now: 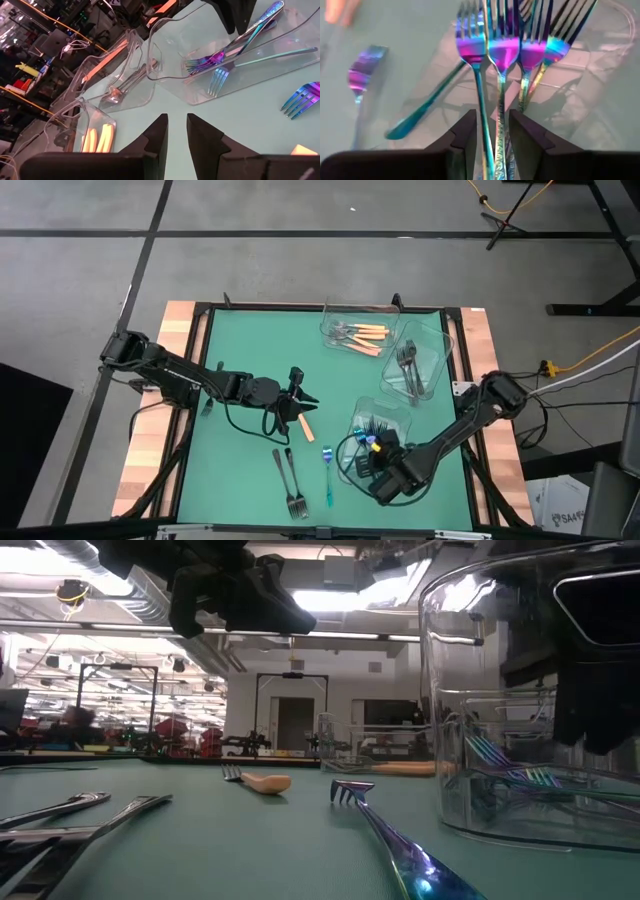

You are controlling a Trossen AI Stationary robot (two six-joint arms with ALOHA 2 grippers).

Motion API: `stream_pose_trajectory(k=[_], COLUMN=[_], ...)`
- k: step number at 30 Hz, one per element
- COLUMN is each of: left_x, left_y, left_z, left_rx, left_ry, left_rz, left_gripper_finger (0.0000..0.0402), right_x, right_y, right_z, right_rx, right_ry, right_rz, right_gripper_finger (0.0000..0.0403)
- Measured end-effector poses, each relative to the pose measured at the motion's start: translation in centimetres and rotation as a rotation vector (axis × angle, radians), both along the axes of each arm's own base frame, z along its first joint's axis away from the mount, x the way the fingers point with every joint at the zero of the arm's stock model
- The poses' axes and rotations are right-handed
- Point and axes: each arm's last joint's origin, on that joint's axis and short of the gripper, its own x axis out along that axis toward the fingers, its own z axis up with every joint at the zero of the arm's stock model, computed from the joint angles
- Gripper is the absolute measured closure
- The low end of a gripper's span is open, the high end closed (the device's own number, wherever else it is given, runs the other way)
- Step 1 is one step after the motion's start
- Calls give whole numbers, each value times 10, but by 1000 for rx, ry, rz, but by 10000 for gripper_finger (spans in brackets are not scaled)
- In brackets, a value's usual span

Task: Sort silverware by color (type)
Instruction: Put the black fork into the center transparent bin

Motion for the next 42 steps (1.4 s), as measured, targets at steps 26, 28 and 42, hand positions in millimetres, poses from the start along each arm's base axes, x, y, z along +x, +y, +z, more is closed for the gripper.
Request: stream_pose_trajectory(k=[26, 28, 42], left_x=[0, 0, 2], left_y=[0, 1, 13], left_z=[-1, 0, 3], left_rx=[-21, -43, -354], left_ry=[2, -4, -90], left_rz=[28, 68, 275], left_gripper_finger=[337, 337, 279], right_x=[-34, -39, -29], right_y=[-34, -40, -118], right_z=[101, 108, 138], right_rx=[-82, -120, -369], right_ry=[-224, -235, -97], right_rz=[246, 256, 497], right_gripper_finger=[301, 301, 301])
